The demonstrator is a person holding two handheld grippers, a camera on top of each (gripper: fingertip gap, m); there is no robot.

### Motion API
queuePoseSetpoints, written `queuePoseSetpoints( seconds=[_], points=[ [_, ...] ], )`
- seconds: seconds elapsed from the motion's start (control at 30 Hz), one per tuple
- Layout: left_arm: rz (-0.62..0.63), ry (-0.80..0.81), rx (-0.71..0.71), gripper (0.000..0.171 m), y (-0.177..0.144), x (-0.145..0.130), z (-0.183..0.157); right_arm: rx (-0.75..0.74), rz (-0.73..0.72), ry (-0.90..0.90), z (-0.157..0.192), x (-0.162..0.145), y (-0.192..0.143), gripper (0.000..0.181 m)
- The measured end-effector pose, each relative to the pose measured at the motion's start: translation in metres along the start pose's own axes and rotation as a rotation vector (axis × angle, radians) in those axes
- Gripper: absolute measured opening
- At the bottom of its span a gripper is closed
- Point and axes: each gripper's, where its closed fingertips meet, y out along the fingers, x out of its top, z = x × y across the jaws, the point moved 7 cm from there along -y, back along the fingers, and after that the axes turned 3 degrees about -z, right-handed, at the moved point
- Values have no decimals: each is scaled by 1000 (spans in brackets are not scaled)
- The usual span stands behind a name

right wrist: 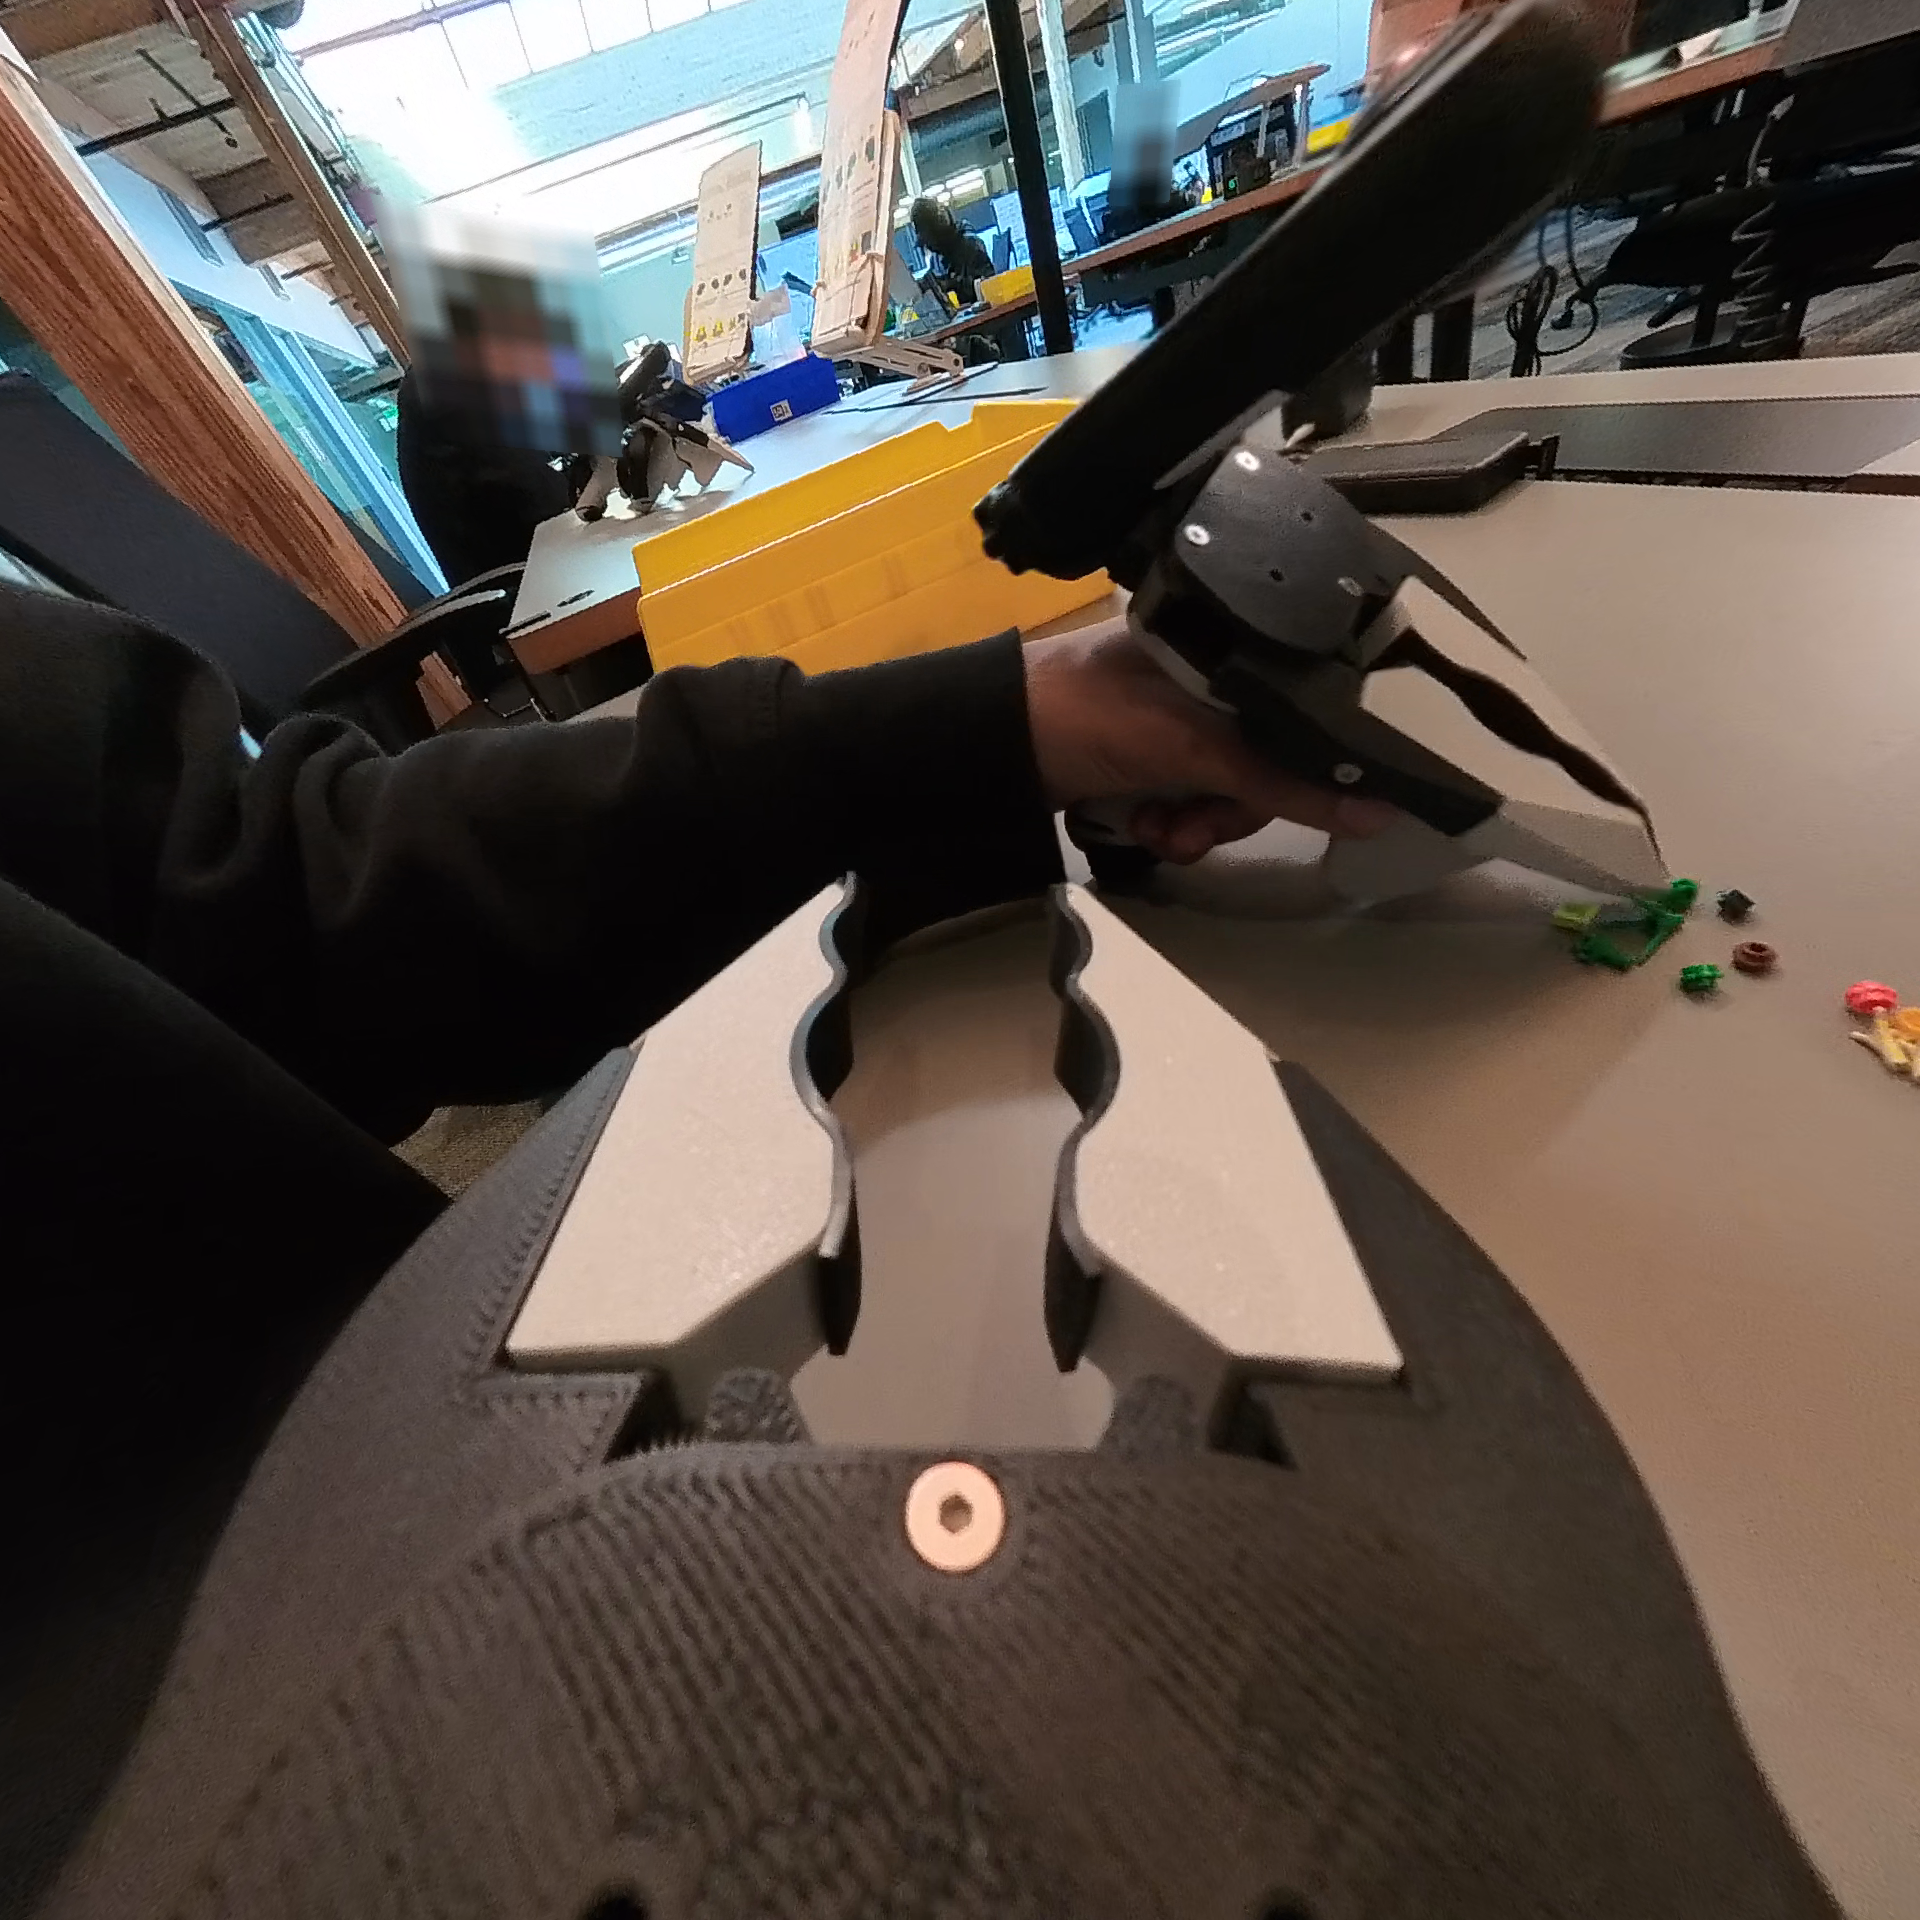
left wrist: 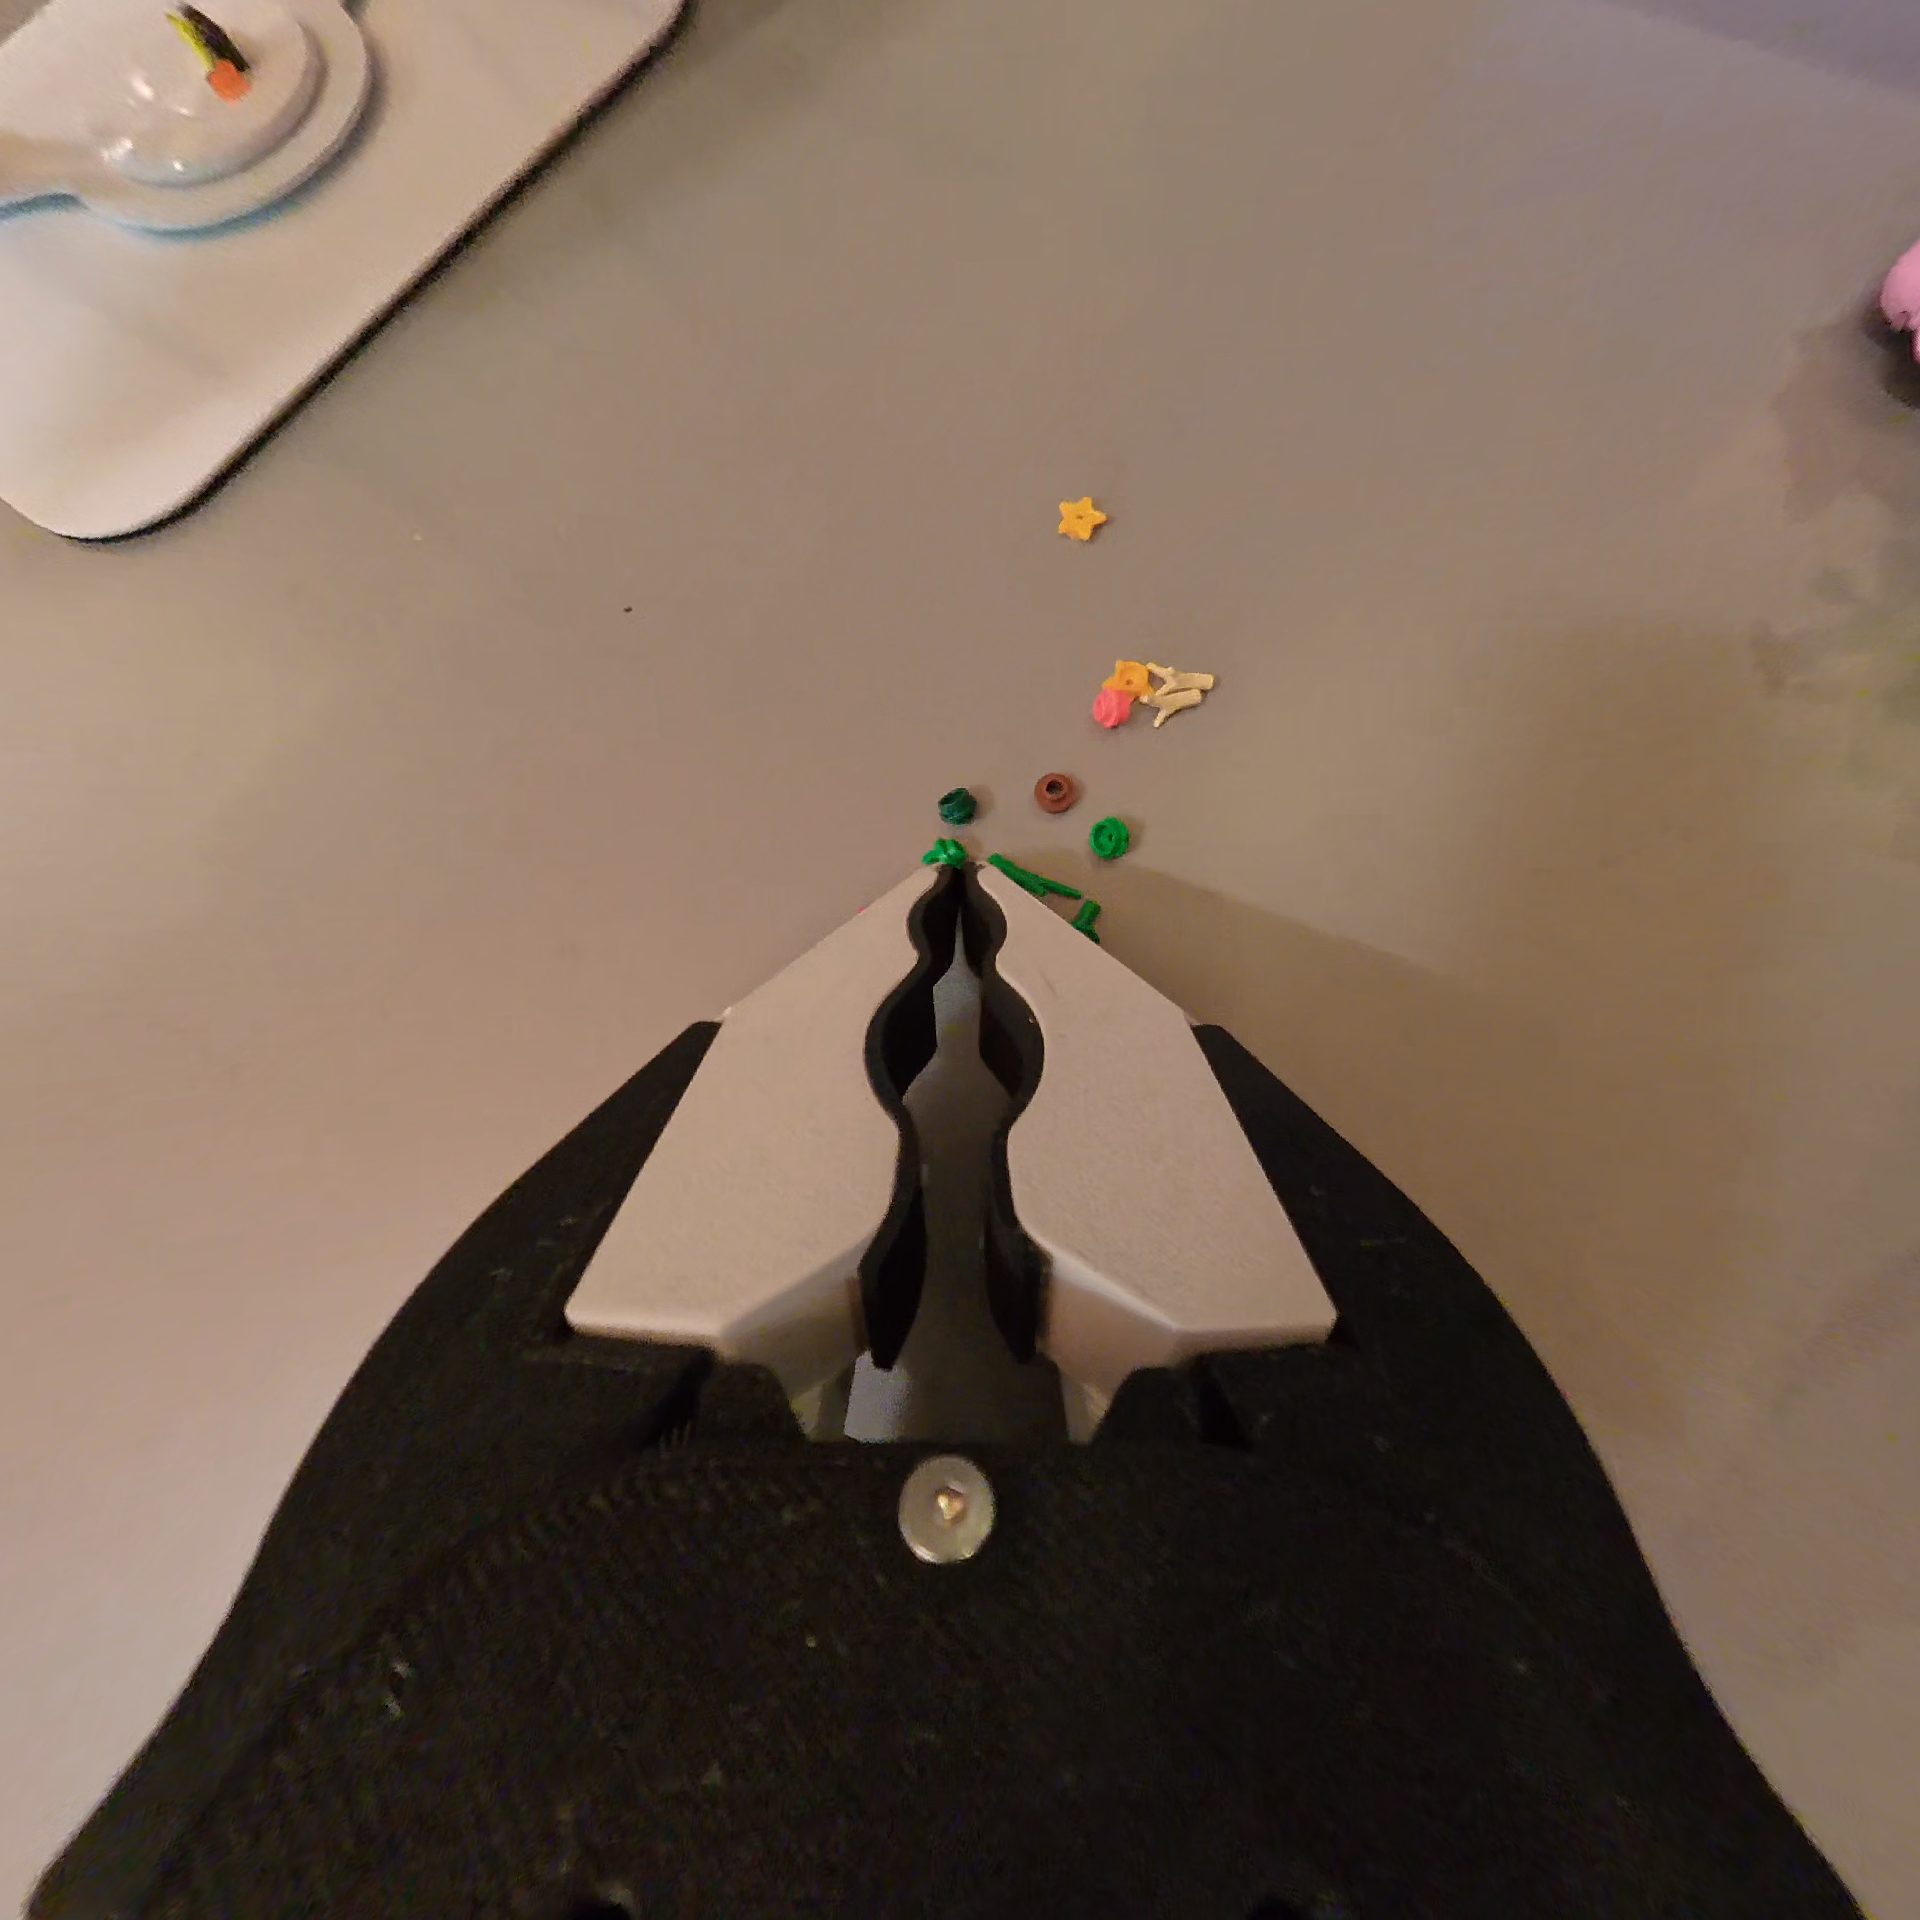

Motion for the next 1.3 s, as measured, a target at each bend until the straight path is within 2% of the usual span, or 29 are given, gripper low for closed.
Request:
queuePoseSetpoints(
  seconds=[0.13, 0.33, 0.47, 0.8, 1.03, 1.13, 1.23, 1.3],
  points=[
    [-78, -71, -7, 0, -14, -2, 4, 5, -16, 15, -1, 1, -2, 34],
    [-28, -78, -15, 0, -24, -17, 4, 14, -33, 36, -2, 2, -3, 34],
    [23, -25, -25, 0, -17, -18, -2, 10, -25, 17, 0, 1, -3, 34],
    [17, 62, -10, 0, 1, -1, -17, 7, -3, -16, 3, 0, 0, 33],
    [-94, -77, 77, 0, -20, -5, 3, 16, -32, 16, 1, 2, -3, 33],
    [-37, -126, 157, 0, -19, -11, 16, 21, -29, 18, 1, 1, -3, 33],
    [38, -128, 152, 0, -10, -14, 17, 19, -27, 11, 2, 1, -3, 33],
    [36, -94, 149, 0, -7, -11, 15, 18, -27, 11, 2, 1, -3, 33]
  ],
)
